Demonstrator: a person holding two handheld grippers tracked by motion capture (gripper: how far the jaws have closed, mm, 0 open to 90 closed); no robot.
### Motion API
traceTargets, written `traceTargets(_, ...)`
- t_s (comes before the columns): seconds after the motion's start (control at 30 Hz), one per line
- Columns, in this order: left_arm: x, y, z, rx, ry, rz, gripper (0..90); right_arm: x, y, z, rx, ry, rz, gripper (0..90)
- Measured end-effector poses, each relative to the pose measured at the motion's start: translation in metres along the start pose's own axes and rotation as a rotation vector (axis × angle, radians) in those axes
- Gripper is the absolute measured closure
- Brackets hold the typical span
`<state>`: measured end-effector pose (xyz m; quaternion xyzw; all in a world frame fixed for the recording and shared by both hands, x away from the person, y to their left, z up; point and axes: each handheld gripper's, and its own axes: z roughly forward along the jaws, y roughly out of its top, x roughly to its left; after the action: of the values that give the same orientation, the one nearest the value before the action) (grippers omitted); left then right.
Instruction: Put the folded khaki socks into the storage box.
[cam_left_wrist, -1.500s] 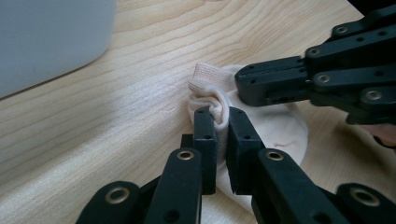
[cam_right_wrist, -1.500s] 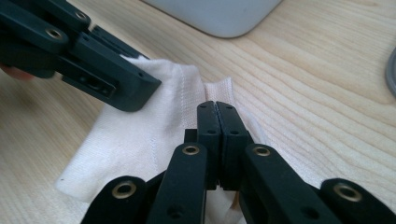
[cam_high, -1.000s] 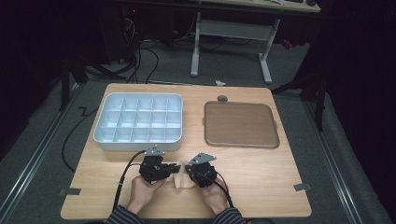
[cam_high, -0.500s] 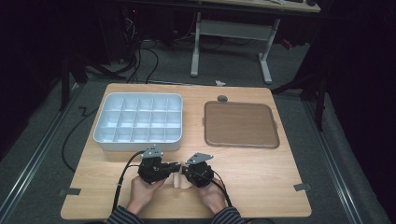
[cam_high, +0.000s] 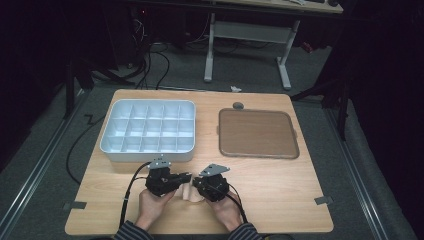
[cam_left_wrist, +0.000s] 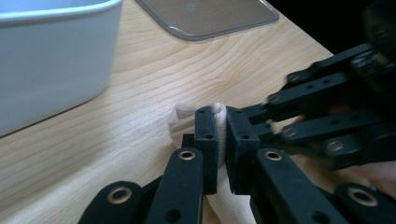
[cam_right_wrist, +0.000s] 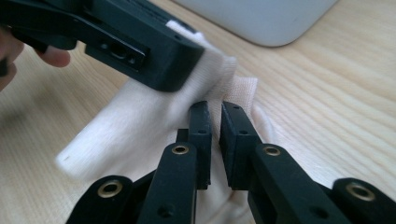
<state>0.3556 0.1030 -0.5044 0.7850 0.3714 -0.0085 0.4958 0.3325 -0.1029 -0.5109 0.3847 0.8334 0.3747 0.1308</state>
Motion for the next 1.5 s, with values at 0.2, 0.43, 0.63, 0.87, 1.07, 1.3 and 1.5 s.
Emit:
traceTargets(0.2,0.001,-0.001,0.0,-0.004,0.011,-0.011,85.1,0.002,-0.004,-0.012,-0.019,0.008,-0.004,86.6)
traceTargets(0.43,-0.001,0.0,0.001,0.0,0.008,-0.012,85.1,0.008,-0.007,-0.002,0.021,0.035,-0.019,89.3)
traceTargets(0.63,-0.003,0.001,0.004,-0.001,0.008,-0.014,85.2,0.007,-0.01,0.005,0.061,0.041,-0.022,89.1)
traceTargets(0.87,0.0,0.003,0.003,0.006,0.021,-0.032,85.1,-0.001,-0.01,-0.016,-0.026,-0.025,0.005,83.6)
traceTargets(1.07,-0.002,0.004,0.004,0.008,0.027,-0.035,85.2,-0.013,-0.011,-0.022,-0.024,-0.088,0.053,72.7)
traceTargets(1.3,-0.004,0.005,0.005,0.013,0.026,-0.025,85.1,-0.015,-0.015,-0.01,0.014,-0.085,0.084,67.9)
traceTargets(1.5,-0.008,0.01,0.008,0.02,0.01,-0.01,85.1,-0.015,-0.015,-0.002,0.046,-0.065,0.06,76.0)
